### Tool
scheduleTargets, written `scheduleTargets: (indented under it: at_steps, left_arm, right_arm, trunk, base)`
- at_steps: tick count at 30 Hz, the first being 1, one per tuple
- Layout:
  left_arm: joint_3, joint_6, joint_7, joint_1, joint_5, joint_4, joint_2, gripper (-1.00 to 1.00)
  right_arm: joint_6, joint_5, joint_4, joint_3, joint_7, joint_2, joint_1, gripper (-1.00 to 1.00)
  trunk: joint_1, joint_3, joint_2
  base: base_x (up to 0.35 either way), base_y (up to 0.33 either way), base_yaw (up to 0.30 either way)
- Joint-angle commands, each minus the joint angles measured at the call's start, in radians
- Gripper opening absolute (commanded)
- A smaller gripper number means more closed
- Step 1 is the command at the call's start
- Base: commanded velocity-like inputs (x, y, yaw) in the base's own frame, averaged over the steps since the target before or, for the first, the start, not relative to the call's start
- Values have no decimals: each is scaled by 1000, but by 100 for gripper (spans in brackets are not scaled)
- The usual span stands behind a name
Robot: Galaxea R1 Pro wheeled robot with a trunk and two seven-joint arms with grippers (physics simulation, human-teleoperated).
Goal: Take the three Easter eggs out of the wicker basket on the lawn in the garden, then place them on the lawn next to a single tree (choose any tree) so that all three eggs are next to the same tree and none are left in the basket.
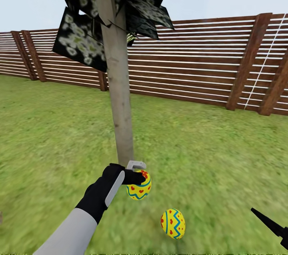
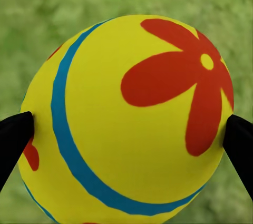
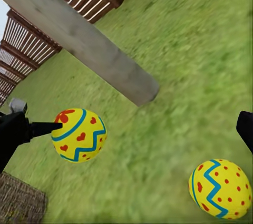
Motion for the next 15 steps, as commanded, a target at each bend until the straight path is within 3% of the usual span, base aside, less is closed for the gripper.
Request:
scheduleTargets:
  at_steps: [1,6,9,15]
  left_arm:
    - [0,3,-1,-1,0,0,0,-100]
    - [-1,-9,-2,-1,-1,0,0,-100]
    - [-18,-26,-6,-2,5,3,8,-100]
    - [-18,-60,-6,-2,5,3,8,-100]
  right_arm:
    - [7,-5,0,0,-1,-1,1,100]
    - [9,-4,0,0,-1,-2,0,100]
    - [8,-5,-4,-5,-2,-5,1,100]
    - [8,-5,-4,-5,-2,-5,1,100]
  trunk:
    - [0,-5,-1]
    - [2,-24,-2]
    - [3,-24,-2]
    - [3,-24,-2]
  base:
    - [0,0,0]
    - [0,0,0]
    - [0,0,0]
    - [0,0,0]
